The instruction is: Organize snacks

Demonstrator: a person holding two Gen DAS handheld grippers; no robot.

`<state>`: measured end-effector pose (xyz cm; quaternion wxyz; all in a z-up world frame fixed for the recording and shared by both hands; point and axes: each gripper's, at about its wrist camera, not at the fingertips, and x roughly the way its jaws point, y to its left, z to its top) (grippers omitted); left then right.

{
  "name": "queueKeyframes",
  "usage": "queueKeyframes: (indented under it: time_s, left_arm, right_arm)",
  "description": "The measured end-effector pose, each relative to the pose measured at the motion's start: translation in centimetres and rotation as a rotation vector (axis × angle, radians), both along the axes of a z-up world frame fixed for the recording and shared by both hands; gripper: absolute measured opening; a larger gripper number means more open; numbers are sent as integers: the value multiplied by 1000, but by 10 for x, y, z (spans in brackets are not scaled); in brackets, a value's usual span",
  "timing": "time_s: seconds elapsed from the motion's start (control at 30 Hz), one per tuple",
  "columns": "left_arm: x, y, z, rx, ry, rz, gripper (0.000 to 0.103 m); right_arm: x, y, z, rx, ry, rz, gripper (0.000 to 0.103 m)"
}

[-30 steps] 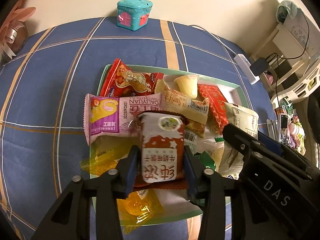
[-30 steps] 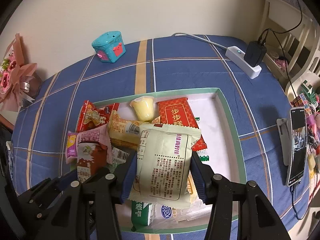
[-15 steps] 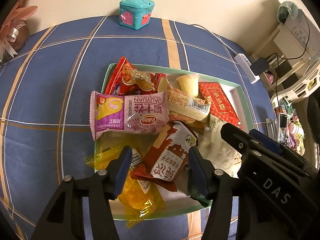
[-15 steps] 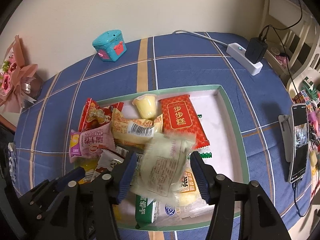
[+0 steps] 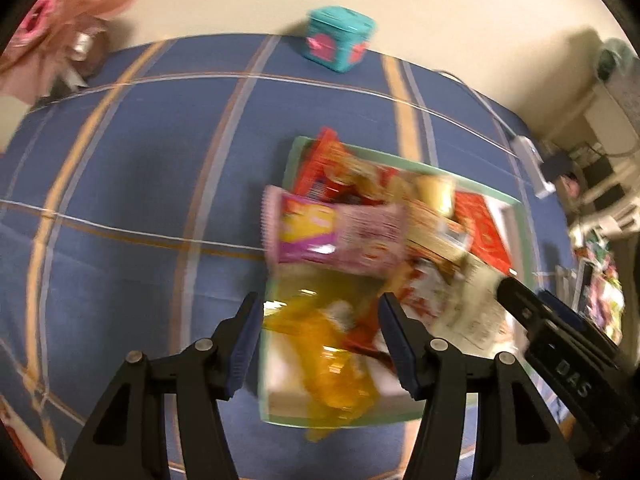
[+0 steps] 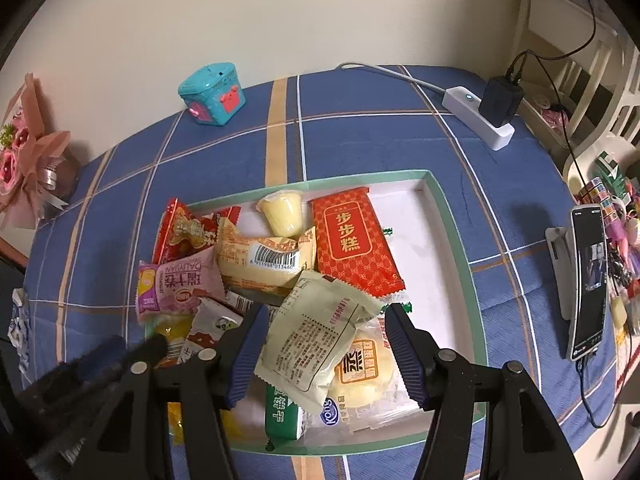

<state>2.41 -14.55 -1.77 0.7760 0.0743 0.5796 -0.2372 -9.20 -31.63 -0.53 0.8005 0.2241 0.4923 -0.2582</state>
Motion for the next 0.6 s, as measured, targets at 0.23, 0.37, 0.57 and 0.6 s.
queueKeyframes:
  time_s: [0.23, 0.37, 0.57, 0.6]
  left_arm:
    - [10, 29, -3, 94, -73, 100, 94]
    - [8, 47, -3, 110, -91, 122, 100]
    - [-1, 64, 0, 135, -105, 116, 103]
    - [-5, 68, 1, 139, -102, 115, 103]
  right_arm:
    - [2, 17, 3, -41, 7, 36, 94]
    - [1, 26, 3, -59, 4, 49, 103]
    - [-4, 39, 1, -72, 14, 50, 103]
    - [-6, 41, 0, -71, 15, 51, 103]
